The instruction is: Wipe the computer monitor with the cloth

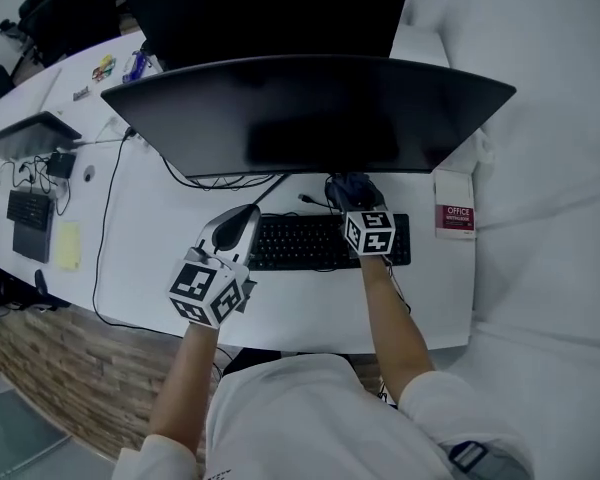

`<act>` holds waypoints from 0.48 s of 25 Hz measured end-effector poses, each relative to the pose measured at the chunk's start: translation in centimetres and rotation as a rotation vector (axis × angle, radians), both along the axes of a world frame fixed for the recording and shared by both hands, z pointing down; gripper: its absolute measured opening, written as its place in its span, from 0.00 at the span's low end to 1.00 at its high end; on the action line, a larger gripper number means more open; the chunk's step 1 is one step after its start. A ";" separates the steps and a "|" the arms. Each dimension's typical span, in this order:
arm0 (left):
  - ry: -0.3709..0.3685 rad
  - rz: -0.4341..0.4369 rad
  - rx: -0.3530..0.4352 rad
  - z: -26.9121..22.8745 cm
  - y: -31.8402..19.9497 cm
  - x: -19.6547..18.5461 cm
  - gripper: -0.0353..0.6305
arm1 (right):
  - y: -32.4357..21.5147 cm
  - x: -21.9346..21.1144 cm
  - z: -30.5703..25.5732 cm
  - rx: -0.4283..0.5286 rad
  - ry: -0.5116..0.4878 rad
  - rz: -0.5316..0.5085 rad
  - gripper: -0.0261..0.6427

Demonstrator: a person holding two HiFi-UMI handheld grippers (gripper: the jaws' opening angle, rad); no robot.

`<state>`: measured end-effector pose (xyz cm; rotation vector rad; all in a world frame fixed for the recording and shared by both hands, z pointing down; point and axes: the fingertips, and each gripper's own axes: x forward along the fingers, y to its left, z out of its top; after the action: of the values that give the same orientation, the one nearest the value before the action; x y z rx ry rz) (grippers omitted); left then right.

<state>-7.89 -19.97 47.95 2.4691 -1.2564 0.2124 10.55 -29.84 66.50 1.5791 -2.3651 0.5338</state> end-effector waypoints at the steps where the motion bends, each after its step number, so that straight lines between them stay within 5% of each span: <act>1: 0.002 -0.006 -0.002 0.0 0.1 -0.7 0.07 | 0.0 -0.8 0.0 0.000 -0.003 -0.004 0.30; 12: 0.011 -0.073 -0.015 0.8 0.1 -8.3 0.07 | -0.3 -9.6 0.6 -0.015 -0.012 -0.074 0.30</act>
<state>-16.19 -19.84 48.78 2.4035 -1.3330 0.1879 0.95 -30.10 67.08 1.4798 -2.4121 0.5456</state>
